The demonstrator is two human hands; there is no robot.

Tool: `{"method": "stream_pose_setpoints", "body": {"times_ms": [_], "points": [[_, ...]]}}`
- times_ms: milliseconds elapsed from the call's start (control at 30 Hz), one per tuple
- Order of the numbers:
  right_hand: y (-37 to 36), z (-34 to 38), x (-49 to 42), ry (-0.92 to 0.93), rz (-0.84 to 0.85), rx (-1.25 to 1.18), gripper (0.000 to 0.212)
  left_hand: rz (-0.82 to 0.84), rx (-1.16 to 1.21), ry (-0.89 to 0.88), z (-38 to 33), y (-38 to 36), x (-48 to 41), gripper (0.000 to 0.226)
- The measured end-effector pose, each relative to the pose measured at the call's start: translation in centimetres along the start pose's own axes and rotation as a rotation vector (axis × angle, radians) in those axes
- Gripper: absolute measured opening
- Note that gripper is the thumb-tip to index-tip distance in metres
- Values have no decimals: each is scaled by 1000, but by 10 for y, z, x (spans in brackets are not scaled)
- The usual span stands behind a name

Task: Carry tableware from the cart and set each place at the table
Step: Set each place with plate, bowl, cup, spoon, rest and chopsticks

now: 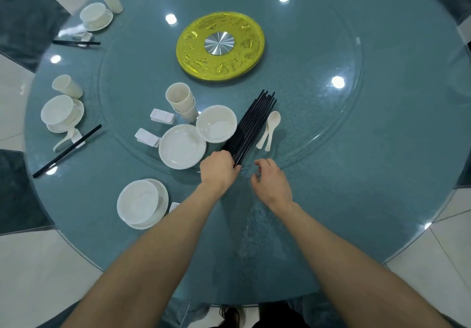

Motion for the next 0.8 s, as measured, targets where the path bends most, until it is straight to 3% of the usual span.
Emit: {"method": "stream_pose_setpoints", "body": {"times_ms": [167, 300, 467, 700, 800], "points": [[1, 0, 0, 5, -4, -9, 37, 30, 28, -7, -2, 0, 0, 29], [5, 2, -4, 30, -44, -86, 31, 52, 206, -24, 5, 0, 6, 24], [11, 12, -16, -77, -91, -442, 22, 82, 545, -102, 21, 4, 14, 22], [5, 46, -23, -139, -46, -959, 23, 183, 789, -207, 57, 8, 50, 24], [0, 61, -13, -115, -74, -1045, 21, 272, 835, -231, 79, 5, 74, 25]]}}
Point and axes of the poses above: each hand's wrist, its own x-axis away from the middle knuckle, its own y-axis out of the back of the hand, z = x × y, the point moved 3 cm from there along -x, towards the middle knuckle, and after that the axes turned 15 degrees about z, right-handed, at the moved point
